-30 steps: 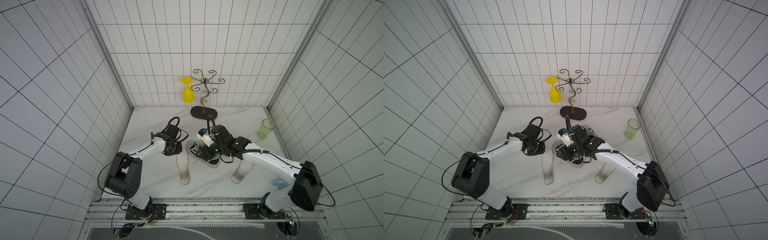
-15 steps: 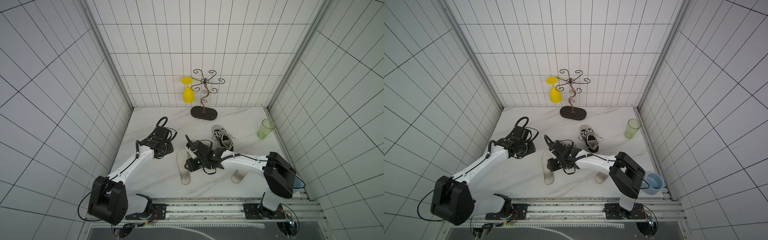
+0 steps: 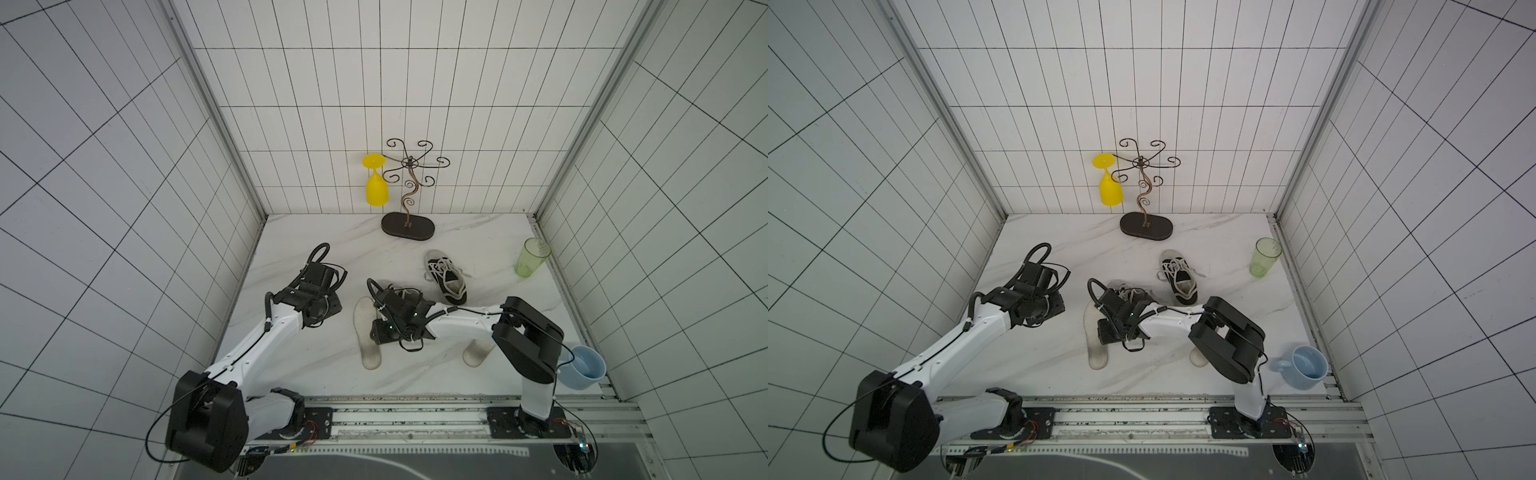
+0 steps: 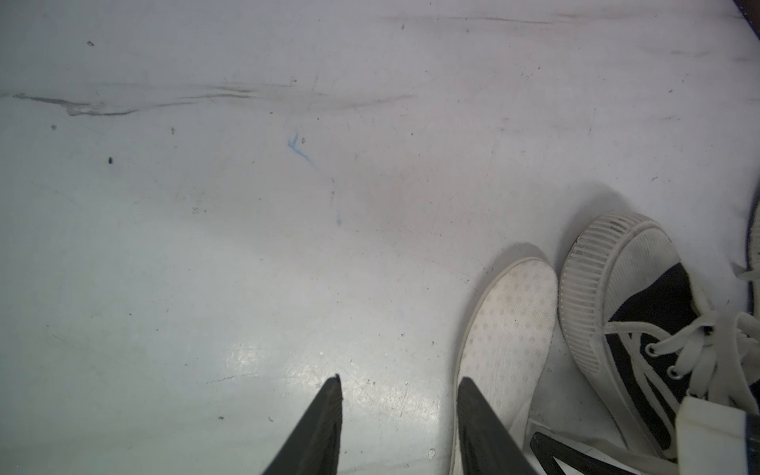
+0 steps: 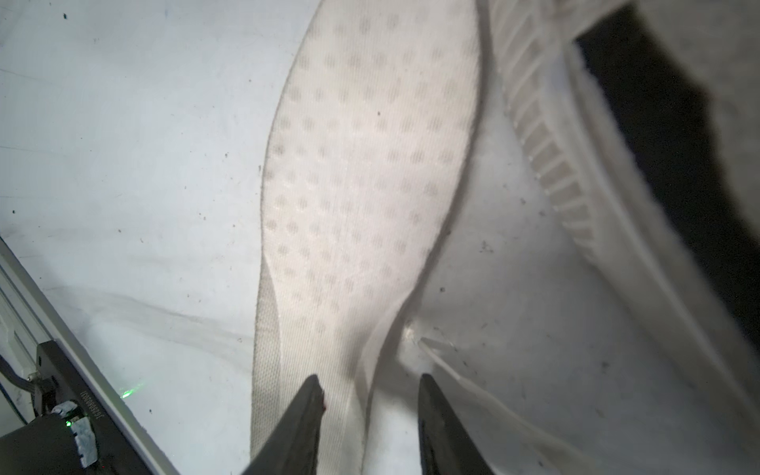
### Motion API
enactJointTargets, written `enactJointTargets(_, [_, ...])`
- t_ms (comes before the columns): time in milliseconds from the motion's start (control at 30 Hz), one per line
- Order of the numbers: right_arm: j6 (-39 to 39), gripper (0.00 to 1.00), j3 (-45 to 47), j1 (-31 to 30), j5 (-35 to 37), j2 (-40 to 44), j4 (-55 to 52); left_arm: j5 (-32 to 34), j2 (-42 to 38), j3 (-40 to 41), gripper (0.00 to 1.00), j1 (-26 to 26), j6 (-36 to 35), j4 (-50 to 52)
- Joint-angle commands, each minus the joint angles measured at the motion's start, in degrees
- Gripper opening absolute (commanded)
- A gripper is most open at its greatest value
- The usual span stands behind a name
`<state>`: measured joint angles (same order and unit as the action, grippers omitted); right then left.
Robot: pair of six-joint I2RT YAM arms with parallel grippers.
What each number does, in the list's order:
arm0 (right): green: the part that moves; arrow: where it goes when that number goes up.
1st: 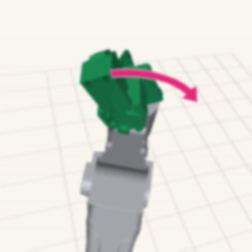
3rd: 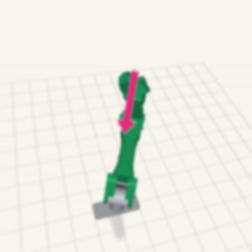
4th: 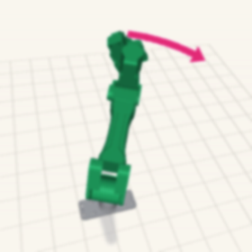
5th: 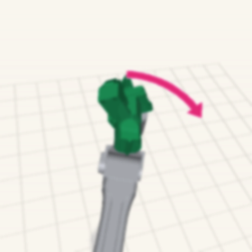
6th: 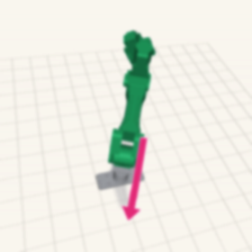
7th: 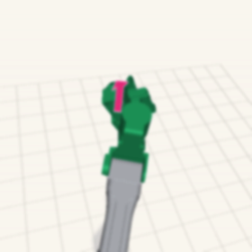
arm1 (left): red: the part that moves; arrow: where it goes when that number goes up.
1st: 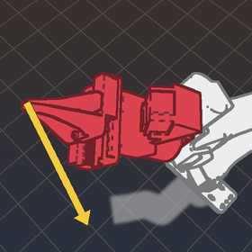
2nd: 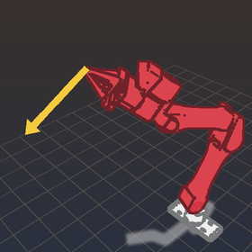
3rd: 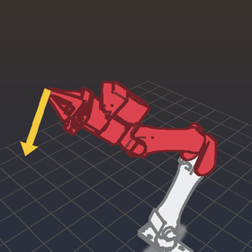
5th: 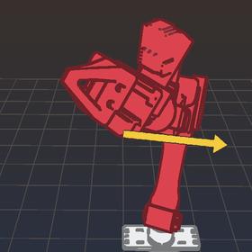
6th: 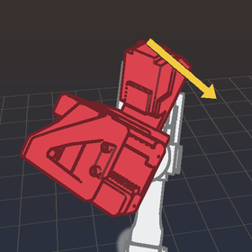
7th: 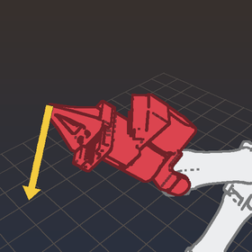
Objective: Insert the insole into the shoe
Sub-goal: Pick up the insole from the center of the board.
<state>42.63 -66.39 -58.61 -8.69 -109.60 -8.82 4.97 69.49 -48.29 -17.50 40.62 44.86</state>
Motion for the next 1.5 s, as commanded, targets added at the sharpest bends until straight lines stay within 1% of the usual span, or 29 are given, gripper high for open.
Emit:
enactJointTargets(0, [1.6,0.37,-1.2,-0.3,1.1,-1.4,0.8,1.5,-0.3,-1.0,0.45,0.1,-0.1,0.1])
enactJointTargets(133, [1.2,0.36,-2.3,-0.2,1.4,-2.2,0.7,1.5,0.1,-1.3,0.45,0.1,-0.8,0.0])
enactJointTargets(233, [1.0,0.32,-3.1,-0.1,1.3,-3.0,0.5,1.6,0.7,-1.5,0.45,0.2,-1.2,-0.1])
enactJointTargets(467, [0.8,0.17,-3.9,0.1,0.7,-4.3,0.4,2.2,0.9,-1.5,0.45,0.2,-1.5,-0.1])
enactJointTargets(633, [-1.1,0.01,-3.8,0.5,0.4,-3.2,0.8,3.2,0.4,-1.8,0.45,0.2,-2.5,0.2])
enactJointTargets(700, [-3.3,0.0,-3.8,0.6,0.3,-1.2,1.7,2.6,0.4,-2.4,0.45,0.2,-4.3,0.1])
enactJointTargets(800, [-9.1,0.0,-5.6,0.8,0.2,1.9,1.1,-1.4,-0.6,-3.4,0.45,0.2,-9.0,-1.8])
enactJointTargets(900, [-15.3,0.0,-8.1,1.2,-0.7,4.4,-3.5,-4.6,-1.8,-6.2,0.48,0.2,-13.6,-1.2])
enactJointTargets(1100, [-25.2,0.0,-5.7,3.3,-3.2,11.4,-11.6,-14.1,-0.7,-11.4,0.65,0.1,-23.8,1.6])
enactJointTargets(1167, [-29.0,0.0,-4.7,3.8,-3.1,13.6,-14.3,-19.3,0.7,-13.1,0.66,0.2,-27.3,4.1])
enactJointTargets(1267, [-34.6,0.0,-3.8,4.8,-5.2,16.3,-17.5,-27.0,3.1,-14.4,0.66,0.1,-31.2,7.8])
enactJointTargets(1333, [-38.6,0.0,-3.8,5.0,-6.4,17.6,-20.0,-29.5,3.1,-13.3,0.66,-0.2,-32.8,7.4])
enactJointTargets(1467, [-44.8,0.0,-3.8,5.7,-6.0,19.3,-25.4,-35.0,1.3,-12.4,0.66,-1.1,-33.0,5.7])
